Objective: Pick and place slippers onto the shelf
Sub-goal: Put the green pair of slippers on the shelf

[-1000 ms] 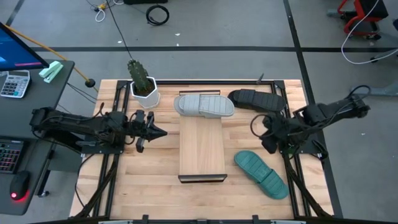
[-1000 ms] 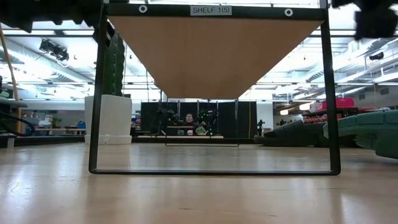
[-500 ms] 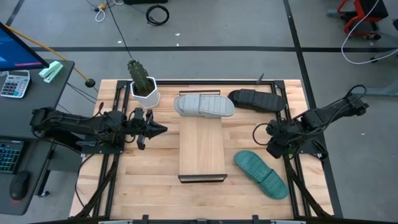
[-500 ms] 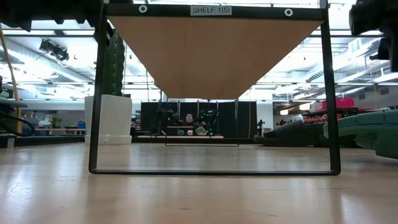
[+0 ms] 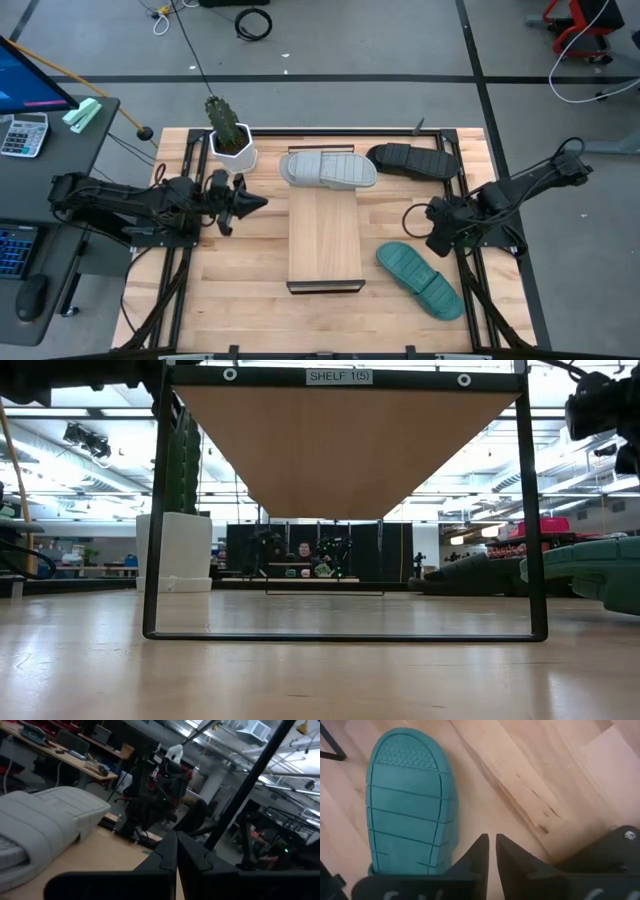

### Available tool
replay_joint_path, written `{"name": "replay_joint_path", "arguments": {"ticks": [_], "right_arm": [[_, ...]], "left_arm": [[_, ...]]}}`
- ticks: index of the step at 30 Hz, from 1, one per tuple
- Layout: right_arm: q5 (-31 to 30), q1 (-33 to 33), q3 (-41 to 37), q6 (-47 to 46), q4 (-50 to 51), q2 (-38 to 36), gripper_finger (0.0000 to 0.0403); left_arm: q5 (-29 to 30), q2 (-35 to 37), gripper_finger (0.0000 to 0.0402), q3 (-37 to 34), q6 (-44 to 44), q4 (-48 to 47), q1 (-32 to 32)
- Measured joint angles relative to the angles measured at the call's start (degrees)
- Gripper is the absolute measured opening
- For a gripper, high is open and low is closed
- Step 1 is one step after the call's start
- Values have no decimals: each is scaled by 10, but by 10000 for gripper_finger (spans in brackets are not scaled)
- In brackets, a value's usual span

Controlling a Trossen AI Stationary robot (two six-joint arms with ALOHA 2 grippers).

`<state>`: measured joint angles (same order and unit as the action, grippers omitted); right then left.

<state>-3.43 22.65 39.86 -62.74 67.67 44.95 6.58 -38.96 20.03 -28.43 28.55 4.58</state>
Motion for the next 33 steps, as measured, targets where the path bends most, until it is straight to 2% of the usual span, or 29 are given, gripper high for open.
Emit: {"name": "replay_joint_path", "arguments": {"ticks": [5, 12, 19, 25, 33], "right_arm": [[42, 0, -6, -72, -39, 15, 93], [120, 0, -39, -202, -120, 42, 208], [134, 1, -41, -245, -121, 76, 297], [141, 29, -41, -269, -151, 112, 330], [118, 87, -41, -298, -170, 163, 332]], "left_arm": [[3, 0, 29, 0, -10, -7, 0], [3, 0, 43, 0, -21, -14, 0], [2, 0, 36, 0, -24, -14, 0], [-4, 0, 40, 0, -25, -14, 0], [-4, 0, 38, 0, -25, -14, 0]]}}
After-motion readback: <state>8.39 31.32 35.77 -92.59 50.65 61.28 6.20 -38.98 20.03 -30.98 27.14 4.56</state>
